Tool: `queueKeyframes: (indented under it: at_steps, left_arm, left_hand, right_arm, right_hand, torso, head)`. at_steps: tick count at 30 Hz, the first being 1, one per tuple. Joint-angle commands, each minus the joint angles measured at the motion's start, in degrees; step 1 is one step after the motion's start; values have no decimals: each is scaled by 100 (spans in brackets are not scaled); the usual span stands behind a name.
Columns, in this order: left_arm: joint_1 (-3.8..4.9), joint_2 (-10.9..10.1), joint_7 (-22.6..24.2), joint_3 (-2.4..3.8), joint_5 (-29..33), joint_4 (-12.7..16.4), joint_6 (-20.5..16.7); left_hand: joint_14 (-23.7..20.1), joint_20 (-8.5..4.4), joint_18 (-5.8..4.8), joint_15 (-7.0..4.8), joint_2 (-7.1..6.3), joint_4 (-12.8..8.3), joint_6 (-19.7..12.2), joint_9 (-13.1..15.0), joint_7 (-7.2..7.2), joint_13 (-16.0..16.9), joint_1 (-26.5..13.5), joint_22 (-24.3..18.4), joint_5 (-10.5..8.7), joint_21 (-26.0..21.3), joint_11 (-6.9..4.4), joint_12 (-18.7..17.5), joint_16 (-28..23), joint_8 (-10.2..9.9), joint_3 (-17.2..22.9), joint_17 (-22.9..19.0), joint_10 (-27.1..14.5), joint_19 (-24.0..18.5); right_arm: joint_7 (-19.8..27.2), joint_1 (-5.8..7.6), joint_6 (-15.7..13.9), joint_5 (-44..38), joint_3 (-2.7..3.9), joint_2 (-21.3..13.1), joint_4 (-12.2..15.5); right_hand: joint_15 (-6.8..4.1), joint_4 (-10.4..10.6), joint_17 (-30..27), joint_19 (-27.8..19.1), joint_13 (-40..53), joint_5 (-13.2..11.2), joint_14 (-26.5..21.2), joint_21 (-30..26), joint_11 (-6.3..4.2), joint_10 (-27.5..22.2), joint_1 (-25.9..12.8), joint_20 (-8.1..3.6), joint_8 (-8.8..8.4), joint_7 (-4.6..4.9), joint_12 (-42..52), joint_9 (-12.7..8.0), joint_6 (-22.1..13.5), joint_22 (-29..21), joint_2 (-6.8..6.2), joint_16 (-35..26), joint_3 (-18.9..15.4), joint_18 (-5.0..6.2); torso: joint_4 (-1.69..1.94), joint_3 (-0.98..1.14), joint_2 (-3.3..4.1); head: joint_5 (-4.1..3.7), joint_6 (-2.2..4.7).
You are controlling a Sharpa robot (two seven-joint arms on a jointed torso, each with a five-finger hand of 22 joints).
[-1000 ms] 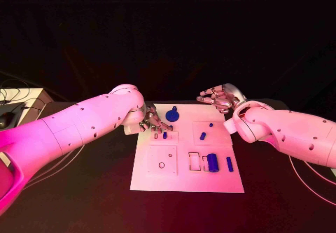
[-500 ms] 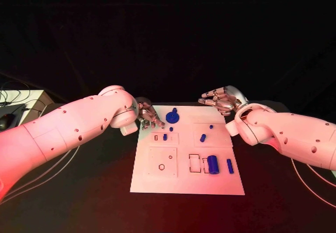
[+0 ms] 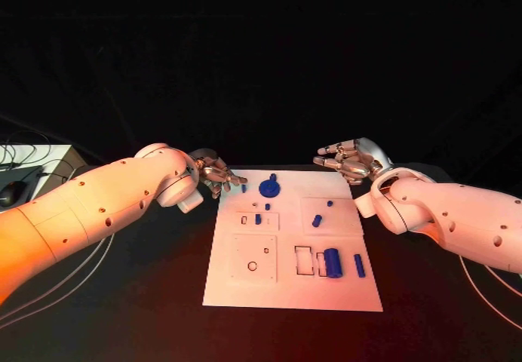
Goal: Assemble the parts on the task board
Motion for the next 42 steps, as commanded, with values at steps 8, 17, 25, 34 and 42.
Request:
queueKeyframes:
  at_steps: [8, 17, 25, 34, 42]
  left_arm:
    - [52, 293, -157, 56, -421, -524, 104]
    - [108, 611, -345, 59, -543, -995, 459]
    - [164, 844, -514, 54, -596, -1387, 747]
    - [234, 1048, -580, 44, -474, -1637, 1012]
    - [269, 1149, -602, 4, -436, -1749, 1093]
  left_hand:
    - [234, -30, 32, -49, -199, 490, -105, -100, -86, -110, -177, 857, -15, 1201, -22, 284, 752, 487, -344, 591, 110, 311]
    - [328, -37, 8, -86, -173, 469, -183, -61, -136, -93, -163, 1130, -18, 1586, -68, 491, 979, 890, -137, 821, 135, 401]
    - [460, -81, -52, -150, -184, 290, -231, 344, -243, -3, -361, 1352, -13, 1946, -149, 658, 1178, 1341, 317, 1056, 218, 529]
    - [512, -144, -117, -212, -267, 198, -363, 1407, -394, 137, -685, 1483, -2, 2142, -239, 838, 1306, 1883, 594, 1279, 229, 581]
    - [529, -178, -146, -234, -326, 418, -353, 1891, -437, 180, -771, 1544, -7, 2235, -264, 881, 1358, 1909, 385, 1387, 260, 617]
  right_arm:
    - [236, -2, -79, -37, 1, -34, 45]
    - [210, 1, -85, -67, 1, -43, 61]
    - [189, 4, -92, -87, 1, -37, 62]
    - [161, 6, -101, -106, 1, -14, 49]
    - [148, 6, -104, -112, 1, 4, 33]
  right_hand:
    - [-30, -41, 27, 406, -12, 11, 6, -15, -8, -24, 15, -42, 14, 38, -28, 6, -8, 1089, 66, -29, -13, 48]
    - [-32, -45, 47, 410, -15, 17, 10, -10, -10, -17, 13, -44, 14, 36, -20, 6, -2, 1091, 68, -29, -16, 45]
    - [-33, -49, 63, 415, -12, 19, 14, -3, -13, 1, 10, -47, 14, 35, -2, 6, 3, 1095, 70, -33, -21, 42]
    - [-34, -49, 85, 418, -8, 65, 19, 1, -14, 8, 5, -49, 13, 35, 13, 5, 3, 1097, 73, -37, -24, 40]
    - [-34, -51, 93, 419, -6, 77, 22, 4, -14, 14, 5, -50, 13, 34, 20, 5, 3, 1098, 73, -36, -25, 39]
  torso:
    - [-6, -10, 48]
    - [-9, -19, 73]
    - [-14, -20, 79]
    - [-14, -19, 76]
    - [-5, -22, 74]
  head:
    - [9, 57]
    - [21, 49]
    - [30, 59]
    - [23, 47]
    - [9, 31]
